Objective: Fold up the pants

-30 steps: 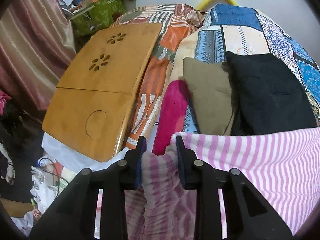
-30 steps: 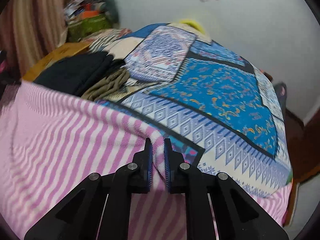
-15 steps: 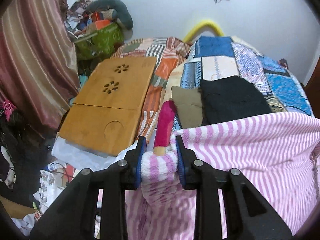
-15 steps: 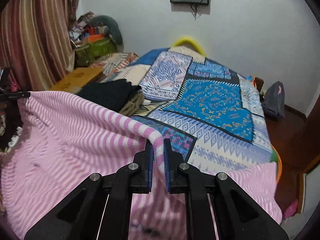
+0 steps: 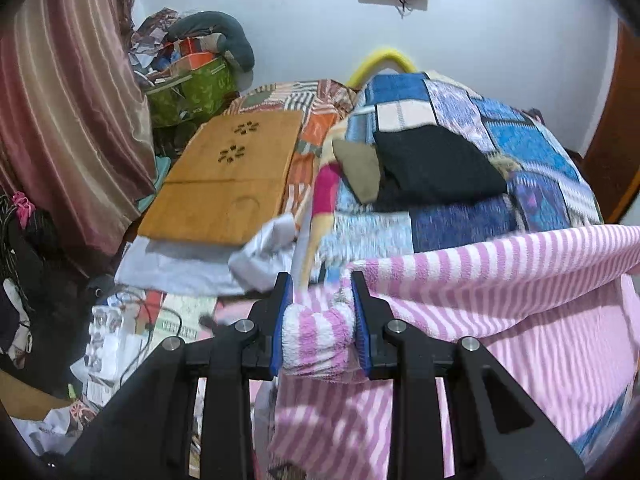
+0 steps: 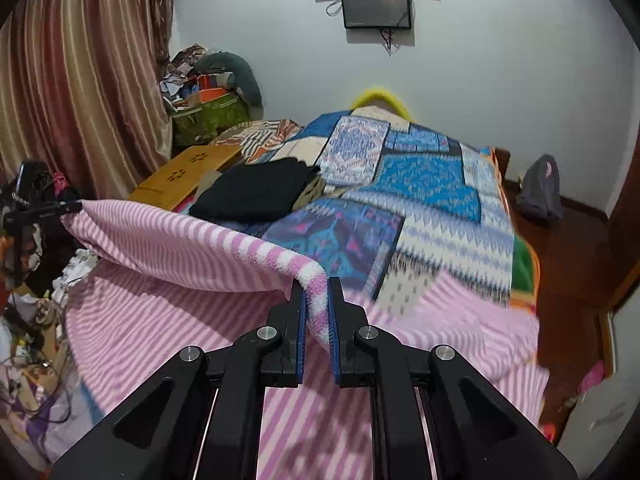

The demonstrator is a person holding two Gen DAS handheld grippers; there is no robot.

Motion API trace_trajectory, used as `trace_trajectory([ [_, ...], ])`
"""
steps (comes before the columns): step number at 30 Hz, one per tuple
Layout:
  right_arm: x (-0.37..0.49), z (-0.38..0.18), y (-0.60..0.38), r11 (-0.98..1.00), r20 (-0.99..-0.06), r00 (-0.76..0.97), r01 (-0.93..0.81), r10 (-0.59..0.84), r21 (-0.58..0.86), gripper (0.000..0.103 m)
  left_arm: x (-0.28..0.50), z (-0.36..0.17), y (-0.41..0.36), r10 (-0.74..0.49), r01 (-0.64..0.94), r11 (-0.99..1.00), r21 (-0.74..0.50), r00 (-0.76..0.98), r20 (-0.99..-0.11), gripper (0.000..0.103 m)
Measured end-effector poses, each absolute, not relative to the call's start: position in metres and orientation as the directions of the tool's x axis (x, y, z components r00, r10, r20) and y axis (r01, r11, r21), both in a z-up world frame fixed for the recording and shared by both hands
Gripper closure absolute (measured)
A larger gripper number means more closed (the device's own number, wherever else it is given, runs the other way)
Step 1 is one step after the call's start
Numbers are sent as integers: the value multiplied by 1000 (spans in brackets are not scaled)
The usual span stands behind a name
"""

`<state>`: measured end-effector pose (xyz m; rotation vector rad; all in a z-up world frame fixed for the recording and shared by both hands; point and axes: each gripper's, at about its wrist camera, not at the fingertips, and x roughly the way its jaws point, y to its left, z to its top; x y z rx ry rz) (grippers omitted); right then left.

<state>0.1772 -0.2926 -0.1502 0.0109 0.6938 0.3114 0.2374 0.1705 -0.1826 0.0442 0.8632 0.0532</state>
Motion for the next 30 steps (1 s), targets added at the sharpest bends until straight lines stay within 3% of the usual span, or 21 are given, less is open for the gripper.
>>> trace_trajectory([
  [16,97,-218,-280,962,-720,641,-228,265,151,94,150,-270,188,0,-4,1000,-3,594,-804,73],
  [30,78,-239,-280,963,-751,607,-222,261,156,94,122,-262,195,9,-34,999,-13,579,-815,67],
])
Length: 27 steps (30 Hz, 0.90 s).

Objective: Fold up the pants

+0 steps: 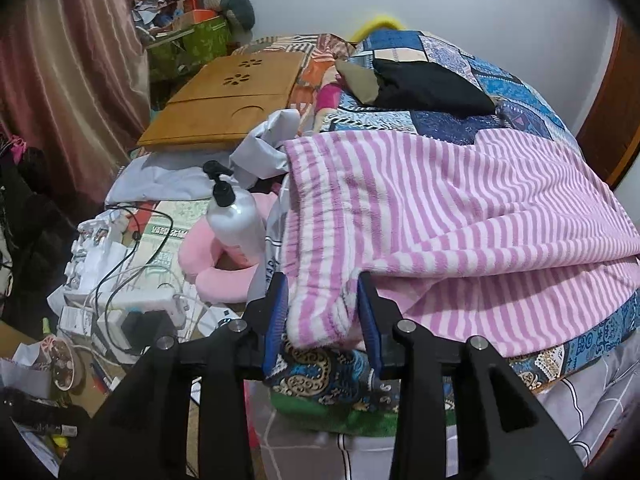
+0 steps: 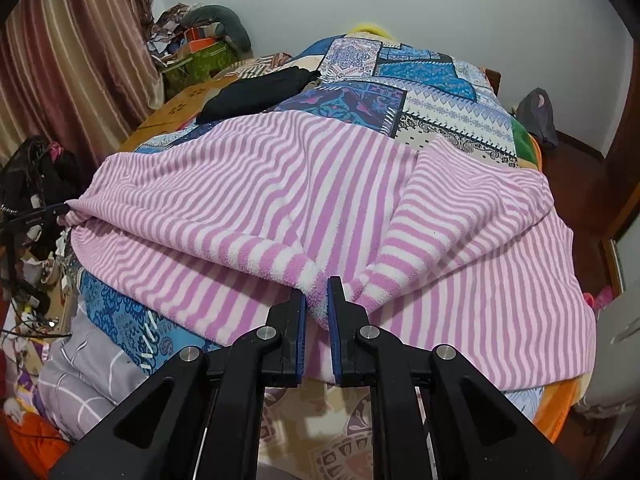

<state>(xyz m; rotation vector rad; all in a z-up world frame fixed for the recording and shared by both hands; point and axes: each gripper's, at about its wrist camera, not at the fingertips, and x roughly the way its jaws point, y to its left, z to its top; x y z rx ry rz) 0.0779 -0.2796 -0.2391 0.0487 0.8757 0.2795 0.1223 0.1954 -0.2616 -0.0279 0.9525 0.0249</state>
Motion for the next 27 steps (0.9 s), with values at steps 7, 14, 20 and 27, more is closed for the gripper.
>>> trace_trajectory([
  [7,65,-237,-285,963,-769,585,-219,257,155,92,124,-239,187,41,-62,998,6,584,-811,67],
  [14,62,-210,-317,978,-738,642,-152,206,141,89,154,-198,159,51,-81,997,0,627,-777,51],
  [20,97,-193,-342,985,-711,682,-104,171,137,71,196,-188,120,28,-61,998,-14,638,-770,42],
  [27,173,-197,-364,985,-713,681,-83,166,150,61,253,-197,73,-1,-16,1000,-14,615,-789,37],
])
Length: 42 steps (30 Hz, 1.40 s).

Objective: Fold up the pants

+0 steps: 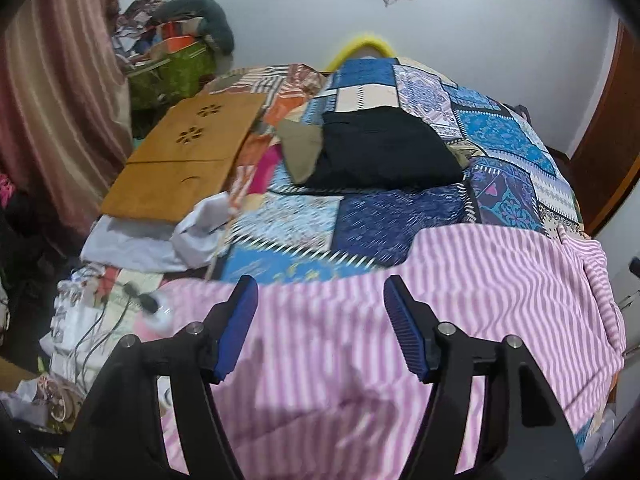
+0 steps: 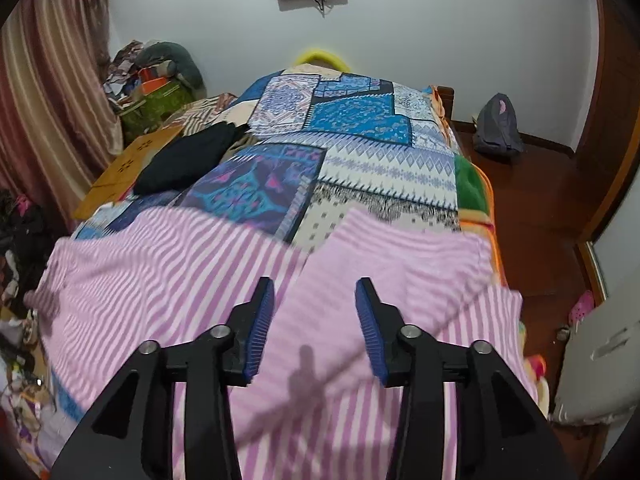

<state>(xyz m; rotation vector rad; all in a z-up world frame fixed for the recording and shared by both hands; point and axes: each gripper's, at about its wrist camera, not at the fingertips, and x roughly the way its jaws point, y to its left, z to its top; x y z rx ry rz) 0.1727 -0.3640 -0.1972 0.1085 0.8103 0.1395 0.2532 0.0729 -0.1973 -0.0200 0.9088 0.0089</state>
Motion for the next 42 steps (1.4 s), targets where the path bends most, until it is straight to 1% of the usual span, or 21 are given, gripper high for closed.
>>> trace_trajectory([
  [4,219,-212,-373,984,-732,659,-72,170,164,59,284,-211,51,-16,9,1000,-14,596,-803,36],
  [7,256,-231,-375,984,-765,622,-69,169,162,59,307,-226,34,1,27,999,21,580,-815,36],
  [10,295,-256,-379,979,-799,569,-65,197,195,59,326,-241,21,7,51,998,43,567,-823,36],
  [13,320,-275,-378,978,-821,532,-80,206,194,59,341,-256,12,-4,69,997,41,550,-835,36],
  [17,343,-303,-373,986,-873,459,-99,165,135,59,355,-272,-1,-4,92,994,52,524,-852,36],
  [19,343,-312,-374,983,-868,462,-109,180,146,60,358,-277,-8,-2,104,993,61,518,-856,36],
  [20,342,-312,-375,983,-863,471,-103,181,150,69,359,-279,-12,0,110,992,67,516,-856,36],
  [21,341,-312,-375,986,-864,475,-100,165,133,76,359,-280,-17,0,116,991,70,515,-857,36],
  [22,339,-312,-376,989,-864,481,-99,147,113,87,358,-282,-20,0,122,990,73,514,-858,36],
  [23,338,-312,-378,989,-864,483,-100,141,105,93,357,-282,-26,4,129,988,81,511,-859,36],
  [24,338,-311,-381,989,-864,482,-100,141,106,94,355,-281,-30,6,131,988,85,510,-860,36],
  [28,326,-295,-394,987,-844,512,-81,158,136,95,342,-269,-52,-13,164,983,82,507,-862,36],
  [33,276,-242,-424,986,-776,611,-57,158,156,95,321,-248,-84,-27,202,975,92,521,-853,35],
  [35,255,-222,-440,985,-752,640,-43,157,169,95,309,-238,-96,-34,210,973,93,530,-847,29],
  [37,236,-207,-451,983,-734,662,-27,154,182,95,300,-230,-107,-48,219,972,85,538,-842,25],
  [42,185,-185,-483,983,-704,702,27,110,181,95,274,-210,-140,-99,261,964,56,546,-832,21],
])
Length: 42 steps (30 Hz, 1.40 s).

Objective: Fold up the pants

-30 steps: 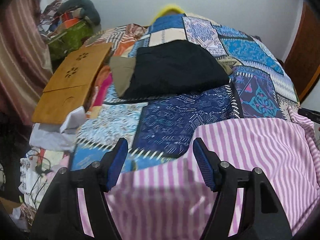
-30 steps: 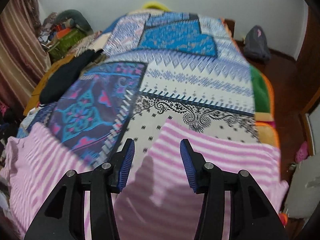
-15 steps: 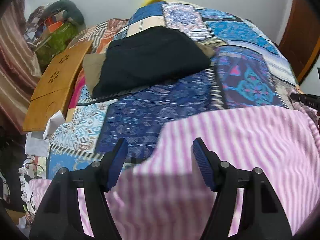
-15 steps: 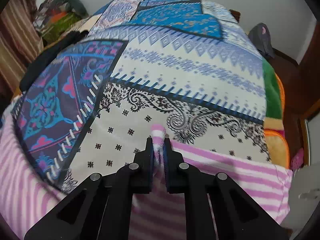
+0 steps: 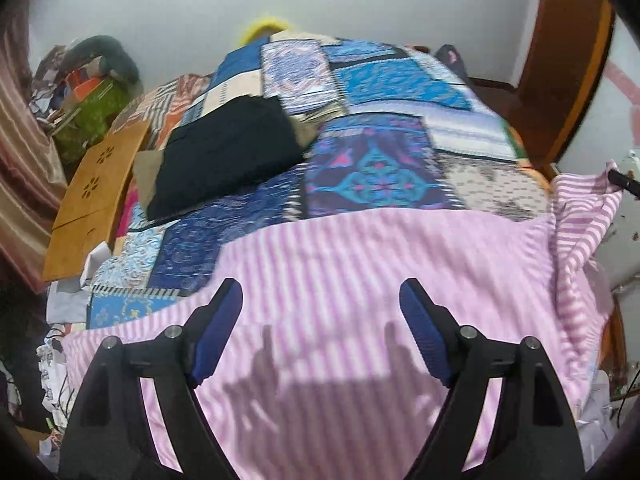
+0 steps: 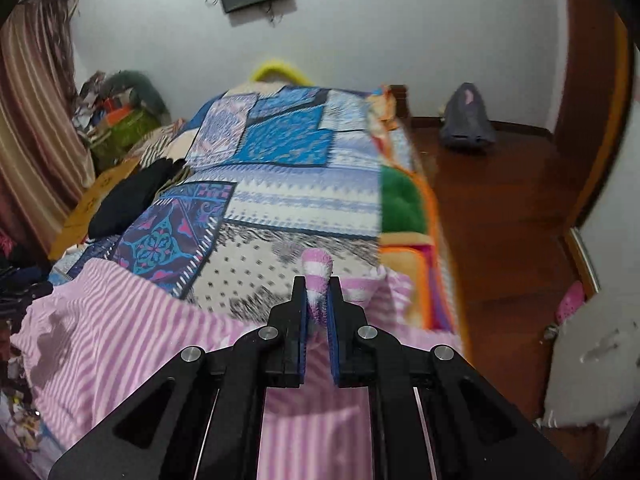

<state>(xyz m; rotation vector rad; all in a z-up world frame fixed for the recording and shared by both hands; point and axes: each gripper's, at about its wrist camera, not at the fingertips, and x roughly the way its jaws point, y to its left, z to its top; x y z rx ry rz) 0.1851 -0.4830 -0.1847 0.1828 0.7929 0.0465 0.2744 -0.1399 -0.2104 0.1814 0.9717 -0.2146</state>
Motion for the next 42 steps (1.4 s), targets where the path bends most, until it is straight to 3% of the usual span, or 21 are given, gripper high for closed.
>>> trace_trajectory([
  [11,95,-222,-536,952,-727,684,182,59,248,95,218,-220,-229,-220,418,908,-6,467,-857,17],
  [24,56,-306,-556,934,-850,526,320,-36,159,94,196,-239,-236,-177,430,902,36,447,-877,17],
  [27,56,-287,-541,947,-835,547,294,-56,129,89,189,-229,-216,-161,415,908,58,472,-867,17],
  [29,59,-270,-527,959,-811,583,251,-43,130,77,181,-222,-195,-139,393,916,82,501,-854,17],
  [31,62,-253,-507,972,-781,625,184,-3,144,72,175,-215,-172,-117,365,926,98,523,-844,17],
  [37,73,-216,-419,980,-709,680,-81,187,181,62,156,-212,-101,-83,296,951,93,531,-844,17],
  [42,81,-212,-345,942,-691,643,-271,330,197,62,139,-235,-59,-88,270,961,51,478,-874,17],
])
